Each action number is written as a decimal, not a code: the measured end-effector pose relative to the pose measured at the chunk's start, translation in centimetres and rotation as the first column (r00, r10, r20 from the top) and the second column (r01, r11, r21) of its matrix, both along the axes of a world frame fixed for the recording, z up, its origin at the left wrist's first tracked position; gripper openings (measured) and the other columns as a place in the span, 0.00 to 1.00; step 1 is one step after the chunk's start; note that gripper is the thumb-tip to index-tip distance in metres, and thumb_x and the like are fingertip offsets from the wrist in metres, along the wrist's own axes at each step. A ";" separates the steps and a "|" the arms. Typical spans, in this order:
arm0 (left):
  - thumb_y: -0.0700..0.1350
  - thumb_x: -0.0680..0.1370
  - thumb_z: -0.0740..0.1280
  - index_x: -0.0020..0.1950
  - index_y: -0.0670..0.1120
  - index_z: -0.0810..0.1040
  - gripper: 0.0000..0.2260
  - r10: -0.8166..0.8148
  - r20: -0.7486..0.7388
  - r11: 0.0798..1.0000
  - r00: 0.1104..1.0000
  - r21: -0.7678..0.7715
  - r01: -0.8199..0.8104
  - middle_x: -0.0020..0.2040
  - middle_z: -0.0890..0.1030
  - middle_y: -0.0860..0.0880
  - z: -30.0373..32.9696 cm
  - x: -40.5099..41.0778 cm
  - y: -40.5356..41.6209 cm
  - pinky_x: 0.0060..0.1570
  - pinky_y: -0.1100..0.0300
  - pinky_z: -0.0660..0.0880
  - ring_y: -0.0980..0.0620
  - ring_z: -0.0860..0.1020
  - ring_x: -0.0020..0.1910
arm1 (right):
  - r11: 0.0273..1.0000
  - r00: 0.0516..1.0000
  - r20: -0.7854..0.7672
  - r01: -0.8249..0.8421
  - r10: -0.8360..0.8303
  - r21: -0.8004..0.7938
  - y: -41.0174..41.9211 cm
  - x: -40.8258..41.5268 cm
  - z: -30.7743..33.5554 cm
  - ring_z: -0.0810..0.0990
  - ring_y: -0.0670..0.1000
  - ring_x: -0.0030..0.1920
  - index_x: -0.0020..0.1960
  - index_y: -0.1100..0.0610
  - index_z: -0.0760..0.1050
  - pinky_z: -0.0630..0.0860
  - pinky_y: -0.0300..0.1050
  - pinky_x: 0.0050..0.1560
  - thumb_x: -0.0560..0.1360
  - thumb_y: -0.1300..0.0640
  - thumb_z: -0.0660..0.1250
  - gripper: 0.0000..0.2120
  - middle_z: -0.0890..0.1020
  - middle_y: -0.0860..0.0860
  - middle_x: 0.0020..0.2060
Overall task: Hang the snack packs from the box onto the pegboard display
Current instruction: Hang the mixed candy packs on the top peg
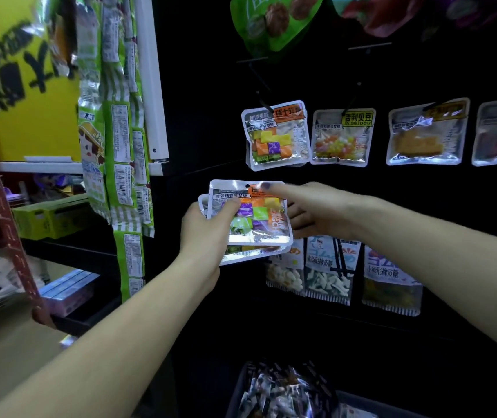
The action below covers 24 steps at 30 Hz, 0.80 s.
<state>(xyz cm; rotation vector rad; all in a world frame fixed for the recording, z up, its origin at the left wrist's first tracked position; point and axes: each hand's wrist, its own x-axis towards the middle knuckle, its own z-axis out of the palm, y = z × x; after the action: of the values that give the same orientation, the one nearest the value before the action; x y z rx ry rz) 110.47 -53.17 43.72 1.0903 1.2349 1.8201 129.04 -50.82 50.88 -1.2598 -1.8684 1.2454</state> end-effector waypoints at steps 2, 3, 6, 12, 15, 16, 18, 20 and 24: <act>0.58 0.70 0.78 0.52 0.53 0.82 0.15 -0.004 -0.012 1.000 1.000 -0.005 0.004 0.51 0.87 0.47 0.3 0.2 -0.7 0.59 0.36 0.80 0.41 0.86 0.53 | 0.997 0.997 0.009 -0.074 0.074 0.011 -0.7 0.0 -0.3 0.77 0.45 0.25 0.48 0.56 0.78 0.76 0.43 0.37 0.80 0.47 0.71 0.12 0.80 0.47 0.26; 0.60 0.67 0.78 0.52 0.53 0.83 0.18 -0.010 -0.010 1.000 1.000 -0.010 0.010 0.51 0.87 0.47 0.5 0.3 -1.0 0.59 0.36 0.80 0.41 0.86 0.53 | 0.997 0.997 0.005 -0.077 0.077 0.022 -0.8 0.0 -0.4 0.77 0.45 0.25 0.47 0.56 0.78 0.76 0.43 0.37 0.80 0.50 0.72 0.09 0.80 0.47 0.26; 0.59 0.66 0.77 0.55 0.52 0.82 0.21 -0.029 -0.003 0.999 1.000 -0.027 0.029 0.52 0.87 0.48 0.8 0.4 -1.6 0.55 0.41 0.82 0.44 0.86 0.51 | 0.996 0.996 -0.045 -0.075 0.077 0.047 -0.4 0.3 -0.6 0.78 0.47 0.29 0.51 0.55 0.80 0.75 0.41 0.34 0.79 0.56 0.72 0.04 0.83 0.49 0.34; 0.55 0.71 0.77 0.57 0.51 0.82 0.17 0.021 -0.006 0.999 1.000 -0.039 -0.022 0.54 0.86 0.48 0.8 -0.7 -1.9 0.62 0.42 0.79 0.45 0.84 0.54 | 0.971 0.967 -0.238 0.135 -0.086 0.199 1.0 0.2 0.1 0.88 0.52 0.47 0.60 0.59 0.78 0.81 0.45 0.43 0.76 0.66 0.72 0.14 0.87 0.55 0.52; 0.54 0.66 0.78 0.56 0.52 0.83 0.20 0.032 -0.069 0.999 0.997 -0.034 -0.035 0.52 0.87 0.47 0.0 -1.1 -1.6 0.60 0.36 0.80 0.43 0.86 0.53 | 0.923 0.924 -0.369 0.222 -0.097 0.314 1.2 -0.4 1.5 0.86 0.56 0.55 0.60 0.57 0.76 0.82 0.54 0.57 0.76 0.68 0.72 0.14 0.86 0.55 0.54; 0.53 0.66 0.77 0.56 0.52 0.83 0.19 0.027 -0.075 0.999 0.997 -0.031 -0.030 0.52 0.87 0.48 -0.1 -1.1 -1.6 0.60 0.36 0.80 0.43 0.86 0.53 | 0.906 0.912 -0.399 0.243 -0.092 0.347 1.2 -0.6 2.0 0.86 0.56 0.55 0.59 0.56 0.76 0.81 0.56 0.60 0.76 0.67 0.72 0.14 0.86 0.55 0.54; 0.52 0.66 0.76 0.56 0.52 0.82 0.19 0.022 -0.088 0.999 0.996 -0.028 -0.024 0.53 0.87 0.49 -0.1 -1.2 -1.4 0.61 0.37 0.80 0.43 0.86 0.54 | 0.877 0.898 -0.434 0.269 -0.078 0.399 1.1 -1.4 2.9 0.86 0.55 0.55 0.58 0.54 0.76 0.80 0.59 0.63 0.77 0.65 0.72 0.14 0.86 0.55 0.54; 0.50 0.69 0.77 0.56 0.52 0.82 0.16 0.014 -0.089 1.000 0.996 -0.025 -0.017 0.52 0.87 0.49 0.0 -1.3 -1.2 0.61 0.37 0.80 0.44 0.86 0.54 | 0.857 0.888 -0.454 0.287 -0.072 0.427 1.4 -2.2 3.7 0.86 0.56 0.55 0.55 0.52 0.76 0.80 0.61 0.62 0.77 0.64 0.73 0.12 0.86 0.55 0.54; 0.45 0.74 0.77 0.56 0.51 0.82 0.12 0.028 -0.078 1.000 0.997 -0.003 -0.029 0.52 0.87 0.48 0.3 -1.5 -0.8 0.61 0.37 0.80 0.43 0.86 0.53 | 0.843 0.870 -0.483 0.332 -0.099 0.424 2.0 -3.5 5.0 0.85 0.58 0.54 0.54 0.55 0.76 0.80 0.62 0.60 0.76 0.64 0.73 0.10 0.85 0.57 0.52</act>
<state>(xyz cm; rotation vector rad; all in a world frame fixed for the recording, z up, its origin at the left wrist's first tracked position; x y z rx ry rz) 108.95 -54.01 43.99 1.1573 1.3052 1.8106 125.55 -48.87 55.88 -0.7939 -1.5125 0.7664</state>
